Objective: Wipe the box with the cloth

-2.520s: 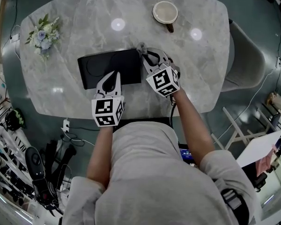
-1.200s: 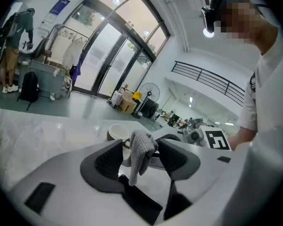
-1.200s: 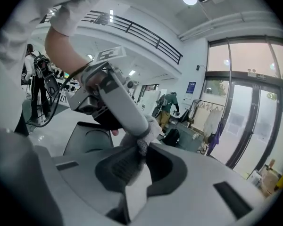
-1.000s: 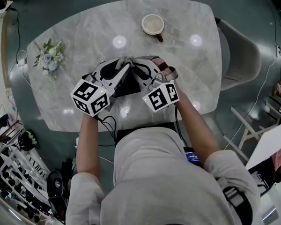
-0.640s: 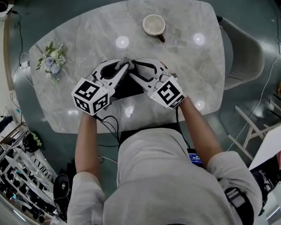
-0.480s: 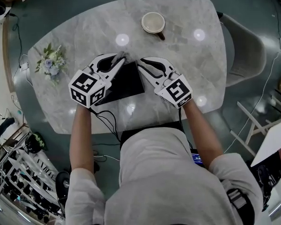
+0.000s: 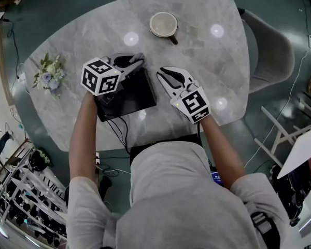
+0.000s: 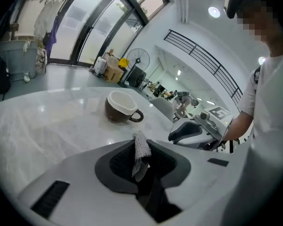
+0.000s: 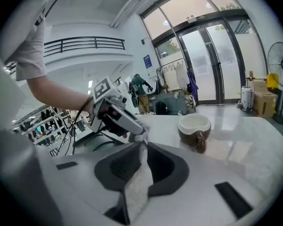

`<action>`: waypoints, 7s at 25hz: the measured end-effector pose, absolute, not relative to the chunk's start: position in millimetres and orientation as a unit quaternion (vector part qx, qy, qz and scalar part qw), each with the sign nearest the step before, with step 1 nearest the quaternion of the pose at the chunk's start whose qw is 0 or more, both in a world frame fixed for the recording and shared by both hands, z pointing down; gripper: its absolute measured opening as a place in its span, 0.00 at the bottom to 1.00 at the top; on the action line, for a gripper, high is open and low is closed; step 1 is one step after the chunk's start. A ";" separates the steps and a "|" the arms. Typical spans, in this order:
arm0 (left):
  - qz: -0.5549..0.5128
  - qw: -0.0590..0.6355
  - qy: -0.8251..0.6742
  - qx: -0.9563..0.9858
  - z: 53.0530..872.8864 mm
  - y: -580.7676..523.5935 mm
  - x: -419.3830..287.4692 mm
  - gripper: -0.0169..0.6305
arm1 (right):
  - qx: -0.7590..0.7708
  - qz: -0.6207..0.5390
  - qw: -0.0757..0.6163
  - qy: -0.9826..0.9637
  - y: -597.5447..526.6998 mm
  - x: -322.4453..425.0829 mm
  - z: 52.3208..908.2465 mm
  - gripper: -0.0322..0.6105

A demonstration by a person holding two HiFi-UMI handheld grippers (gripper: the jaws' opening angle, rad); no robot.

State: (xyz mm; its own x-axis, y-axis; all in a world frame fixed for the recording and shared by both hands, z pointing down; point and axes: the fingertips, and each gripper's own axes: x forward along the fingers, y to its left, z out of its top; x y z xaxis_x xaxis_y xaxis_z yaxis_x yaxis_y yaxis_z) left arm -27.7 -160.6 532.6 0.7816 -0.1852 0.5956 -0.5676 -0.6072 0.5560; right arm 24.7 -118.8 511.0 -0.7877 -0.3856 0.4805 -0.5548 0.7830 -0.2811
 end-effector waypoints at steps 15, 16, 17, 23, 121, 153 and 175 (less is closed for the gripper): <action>0.254 0.444 -0.176 0.841 549.8 -146.2 -26.6 0.13 | 0.249 0.227 0.215 -0.917 -117.3 19.4 526.8 0.16; 0.259 0.441 -0.174 0.842 550.0 -145.2 -26.1 0.13 | 0.251 0.234 0.215 -0.914 -117.0 18.8 528.7 0.16; 0.265 0.437 -0.171 0.842 550.3 -143.6 -25.6 0.13 | 0.252 0.240 0.215 -0.912 -116.7 18.4 530.5 0.16; 0.296 0.419 -0.138 0.847 550.1 -131.8 -26.6 0.13 | 0.258 0.256 0.213 -0.907 -114.9 16.7 533.0 0.15; -0.203 0.537 -0.539 0.617 560.5 -30.5 -286.1 0.12 | 0.193 0.259 0.282 -0.903 8.0 -150.8 503.2 0.14; -0.202 0.521 -0.533 0.635 544.8 11.7 -255.1 0.12 | 0.178 0.250 0.282 -0.909 53.3 -137.0 498.0 0.14; -0.203 0.530 -0.529 0.631 553.0 86.6 -226.3 0.12 | 0.152 0.240 0.290 -0.914 110.2 -142.6 494.9 0.14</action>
State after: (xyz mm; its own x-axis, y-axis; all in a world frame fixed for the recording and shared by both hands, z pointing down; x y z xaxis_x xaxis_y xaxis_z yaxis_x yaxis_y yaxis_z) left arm -226.3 86.6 553.0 0.3580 -0.8829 0.3038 -0.4522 0.1208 0.8837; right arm -142.6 110.2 494.9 -0.7850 -0.1387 0.6038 -0.4173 0.8387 -0.3498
